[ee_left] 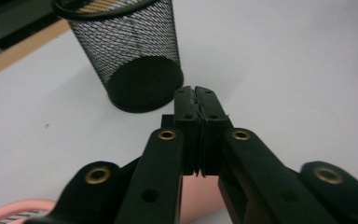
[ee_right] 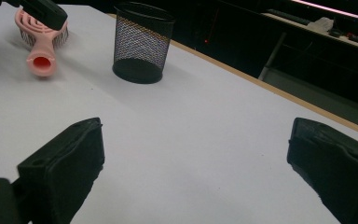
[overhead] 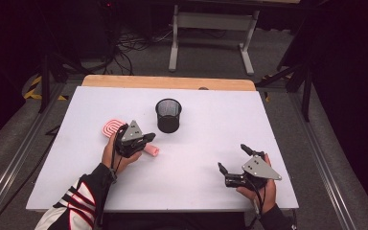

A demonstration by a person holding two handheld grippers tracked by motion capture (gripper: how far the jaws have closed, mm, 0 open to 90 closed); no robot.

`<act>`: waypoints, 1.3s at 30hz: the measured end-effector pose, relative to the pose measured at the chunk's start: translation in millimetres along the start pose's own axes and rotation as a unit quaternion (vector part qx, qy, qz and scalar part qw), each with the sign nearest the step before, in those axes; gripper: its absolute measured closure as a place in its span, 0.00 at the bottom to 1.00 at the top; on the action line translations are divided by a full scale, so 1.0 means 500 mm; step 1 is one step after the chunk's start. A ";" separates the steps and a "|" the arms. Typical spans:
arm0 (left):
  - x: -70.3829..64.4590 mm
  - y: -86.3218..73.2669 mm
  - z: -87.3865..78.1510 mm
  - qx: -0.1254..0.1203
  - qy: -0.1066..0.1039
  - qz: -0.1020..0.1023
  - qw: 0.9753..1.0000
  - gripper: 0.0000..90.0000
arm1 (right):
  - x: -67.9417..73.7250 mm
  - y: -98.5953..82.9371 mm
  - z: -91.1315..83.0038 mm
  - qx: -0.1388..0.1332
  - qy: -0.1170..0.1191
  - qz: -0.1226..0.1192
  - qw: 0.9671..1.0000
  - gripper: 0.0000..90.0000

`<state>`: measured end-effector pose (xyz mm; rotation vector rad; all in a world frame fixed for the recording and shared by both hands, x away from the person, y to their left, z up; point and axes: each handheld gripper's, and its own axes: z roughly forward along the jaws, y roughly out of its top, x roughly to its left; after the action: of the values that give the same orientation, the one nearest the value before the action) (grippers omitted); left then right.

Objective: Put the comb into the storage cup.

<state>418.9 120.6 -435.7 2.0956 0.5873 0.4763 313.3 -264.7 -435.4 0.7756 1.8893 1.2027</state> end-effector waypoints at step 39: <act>0.006 -0.033 -0.002 0.083 -0.025 -0.009 0.996 1.00 | -0.002 -0.001 0.000 0.006 0.009 -0.001 1.000 0.06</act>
<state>417.2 131.4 -448.8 2.2507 0.6349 0.3734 313.7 -265.5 -435.9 0.7722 1.9125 1.2025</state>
